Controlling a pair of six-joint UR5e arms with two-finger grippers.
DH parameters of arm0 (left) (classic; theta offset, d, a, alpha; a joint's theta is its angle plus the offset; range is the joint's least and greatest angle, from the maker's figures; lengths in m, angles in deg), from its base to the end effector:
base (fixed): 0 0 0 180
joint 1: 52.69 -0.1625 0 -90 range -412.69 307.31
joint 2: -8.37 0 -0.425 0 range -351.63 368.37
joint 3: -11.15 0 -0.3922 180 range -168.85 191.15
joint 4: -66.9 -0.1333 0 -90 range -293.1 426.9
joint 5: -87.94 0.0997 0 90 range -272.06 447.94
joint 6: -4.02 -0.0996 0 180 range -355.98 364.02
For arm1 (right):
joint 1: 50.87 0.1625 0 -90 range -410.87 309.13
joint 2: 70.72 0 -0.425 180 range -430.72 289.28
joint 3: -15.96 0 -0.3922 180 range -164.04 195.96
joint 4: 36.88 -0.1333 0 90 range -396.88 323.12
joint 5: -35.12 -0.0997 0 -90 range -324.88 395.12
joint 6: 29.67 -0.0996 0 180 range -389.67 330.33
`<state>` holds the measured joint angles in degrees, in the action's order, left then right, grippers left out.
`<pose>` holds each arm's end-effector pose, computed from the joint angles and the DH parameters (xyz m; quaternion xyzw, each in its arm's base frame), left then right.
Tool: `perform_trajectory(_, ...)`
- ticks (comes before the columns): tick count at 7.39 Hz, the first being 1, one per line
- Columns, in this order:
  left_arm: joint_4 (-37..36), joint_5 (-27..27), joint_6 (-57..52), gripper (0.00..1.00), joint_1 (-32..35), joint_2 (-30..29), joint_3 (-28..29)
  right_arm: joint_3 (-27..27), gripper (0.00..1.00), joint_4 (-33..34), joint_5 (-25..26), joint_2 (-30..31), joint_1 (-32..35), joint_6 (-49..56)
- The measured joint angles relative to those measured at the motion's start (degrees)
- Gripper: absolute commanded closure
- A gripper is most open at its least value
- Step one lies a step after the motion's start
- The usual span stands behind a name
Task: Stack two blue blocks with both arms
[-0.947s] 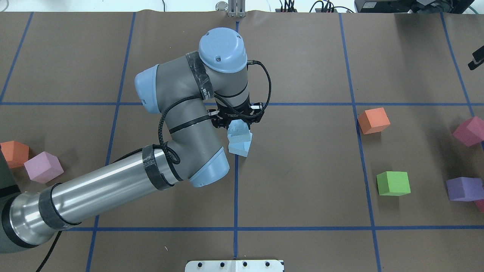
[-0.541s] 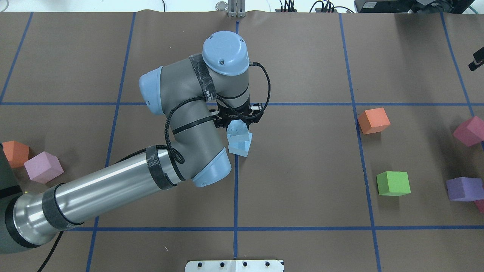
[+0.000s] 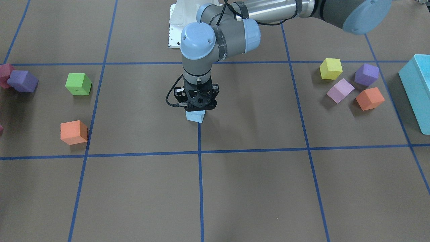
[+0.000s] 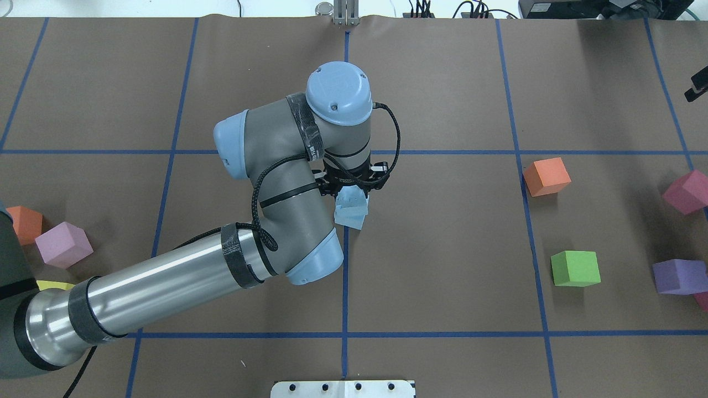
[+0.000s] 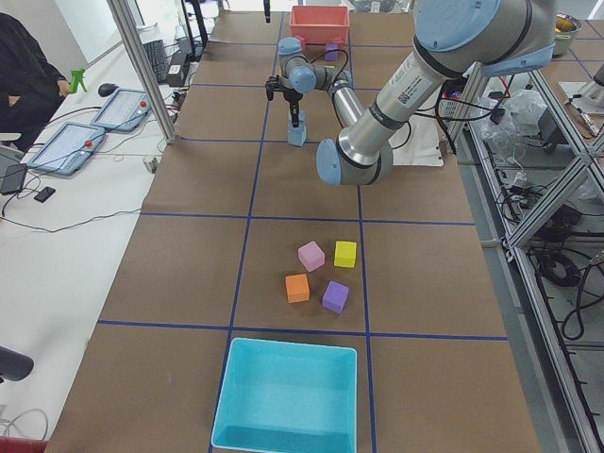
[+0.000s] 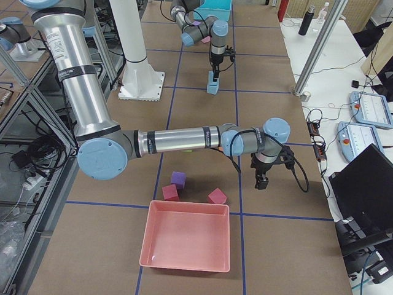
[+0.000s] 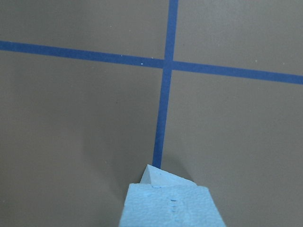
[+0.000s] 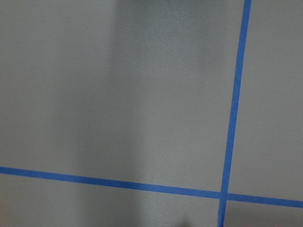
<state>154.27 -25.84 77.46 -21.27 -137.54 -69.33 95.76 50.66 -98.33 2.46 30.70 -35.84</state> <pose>0.5979 -0.4744 0.1136 -0.0264 0.4109 -0.0413 0.9104 -0.0271 -0.6252 0.5798 0.0261 -0.3753 -0.0476 0.9253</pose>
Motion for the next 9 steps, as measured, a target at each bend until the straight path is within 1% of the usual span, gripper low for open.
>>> perform_trajectory(1, -0.01, 0.03, 0.03, 0.20, -0.07, 0.00, 0.00, 0.00, 0.00, 0.00, 0.02, -0.03, 0.00, -0.06)
perform_trajectory(2, 0.01, 0.04, 0.02, 0.06, -0.10, 0.05, 0.05, 0.00, 0.00, -0.02, 0.03, -0.11, 0.00, -0.15)
perform_trajectory(3, 0.04, 0.07, -0.04, 0.03, -0.15, 0.12, 0.10, 0.00, 0.00, -0.04, 0.03, -0.19, 0.00, -0.25)
perform_trajectory(6, -0.05, 0.05, -0.44, 0.02, -0.19, 0.36, -0.66, -0.06, 0.00, -0.07, 0.02, -0.27, 0.00, -0.38)
perform_trajectory(7, -0.56, -0.16, -0.98, 0.02, 0.41, 0.86, -2.80, 0.00, 0.00, -0.03, -0.02, -0.13, 0.00, -0.45)
perform_trajectory(8, -1.83, -0.82, -2.96, 0.02, 2.57, 2.26, -6.47, 0.12, 0.00, -0.01, -0.04, 0.09, -0.01, -0.55)
perform_trajectory(9, -4.13, -2.91, -7.38, 0.02, 6.60, 4.33, -10.53, 0.29, 0.00, -0.01, -0.05, 0.24, -0.03, -0.65)
